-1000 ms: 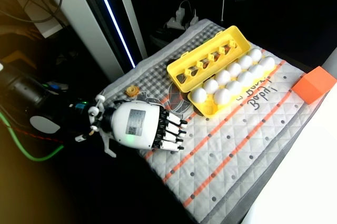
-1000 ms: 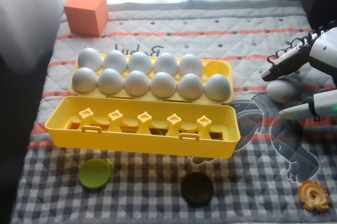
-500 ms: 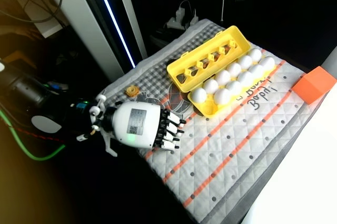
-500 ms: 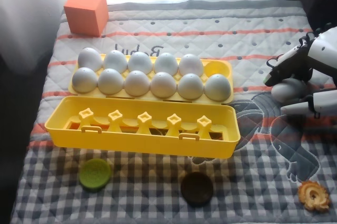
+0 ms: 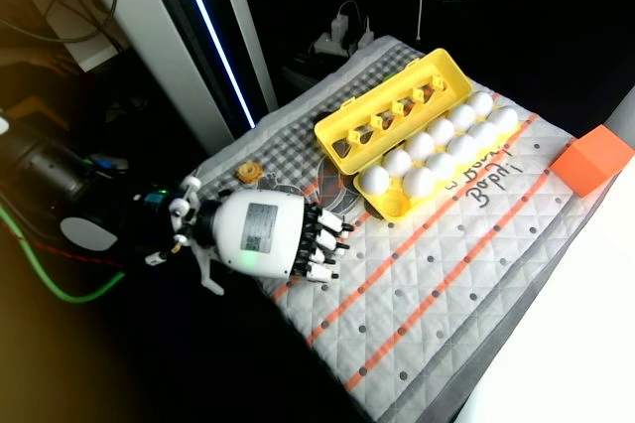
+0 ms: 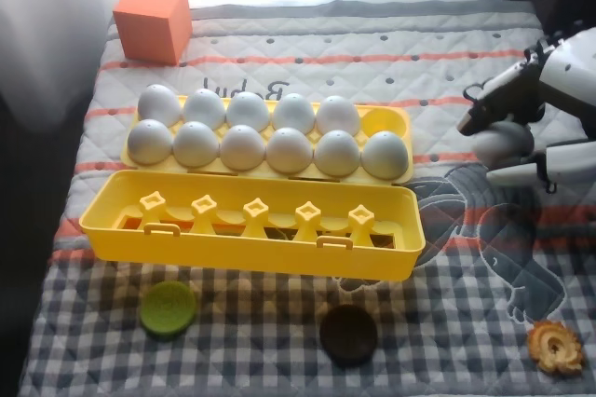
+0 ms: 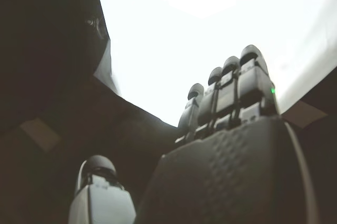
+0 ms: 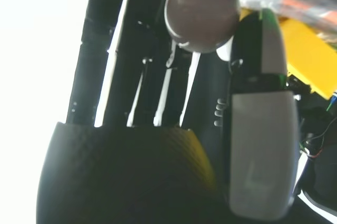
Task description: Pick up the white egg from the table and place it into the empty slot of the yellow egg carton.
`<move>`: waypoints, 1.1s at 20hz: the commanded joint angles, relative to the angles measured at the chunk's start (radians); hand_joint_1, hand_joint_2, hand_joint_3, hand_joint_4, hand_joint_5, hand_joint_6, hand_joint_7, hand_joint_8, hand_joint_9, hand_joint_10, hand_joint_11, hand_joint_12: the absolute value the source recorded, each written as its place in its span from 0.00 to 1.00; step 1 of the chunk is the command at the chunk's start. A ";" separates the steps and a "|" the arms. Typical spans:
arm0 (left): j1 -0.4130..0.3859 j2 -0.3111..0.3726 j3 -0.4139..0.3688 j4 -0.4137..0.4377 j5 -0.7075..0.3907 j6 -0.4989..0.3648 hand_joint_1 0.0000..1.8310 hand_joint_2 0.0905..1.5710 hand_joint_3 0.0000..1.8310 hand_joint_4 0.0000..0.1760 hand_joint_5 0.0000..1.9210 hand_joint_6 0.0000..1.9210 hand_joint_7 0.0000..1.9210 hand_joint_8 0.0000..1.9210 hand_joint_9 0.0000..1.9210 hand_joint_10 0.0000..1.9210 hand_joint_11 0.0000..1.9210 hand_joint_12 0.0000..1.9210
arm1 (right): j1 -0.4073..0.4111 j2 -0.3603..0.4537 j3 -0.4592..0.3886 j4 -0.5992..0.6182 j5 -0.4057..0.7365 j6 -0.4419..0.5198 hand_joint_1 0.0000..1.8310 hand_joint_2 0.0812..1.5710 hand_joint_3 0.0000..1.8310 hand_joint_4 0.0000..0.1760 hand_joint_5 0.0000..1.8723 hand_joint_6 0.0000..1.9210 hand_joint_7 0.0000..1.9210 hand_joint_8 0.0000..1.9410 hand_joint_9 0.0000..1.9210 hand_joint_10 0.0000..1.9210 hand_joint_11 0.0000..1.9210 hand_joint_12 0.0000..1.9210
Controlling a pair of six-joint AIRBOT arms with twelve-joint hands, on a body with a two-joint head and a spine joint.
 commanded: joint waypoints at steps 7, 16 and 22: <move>-0.005 0.001 0.002 0.008 -0.121 -0.005 0.00 0.44 0.00 0.52 0.00 0.00 0.00 0.00 0.00 0.00 0.00 0.00 | 0.076 0.001 0.004 -0.025 0.116 0.023 0.54 0.63 0.00 0.00 0.51 0.19 0.58 0.00 0.58 0.00 0.29 0.66; -0.011 -0.003 0.007 0.010 -0.116 -0.005 0.00 0.44 0.00 0.56 0.00 0.00 0.00 0.00 0.00 0.00 0.00 0.00 | 0.135 -0.061 0.052 -0.055 0.113 0.060 0.55 0.61 0.00 0.00 0.56 0.14 0.61 0.00 0.60 0.00 0.35 0.57; -0.013 -0.005 0.009 0.012 -0.116 -0.005 0.00 0.44 0.00 0.62 0.00 0.00 0.00 0.00 0.00 0.00 0.00 0.00 | 0.178 -0.097 0.074 -0.059 0.114 0.064 0.58 0.66 0.00 0.00 0.57 0.34 0.60 0.00 0.60 0.00 0.44 0.42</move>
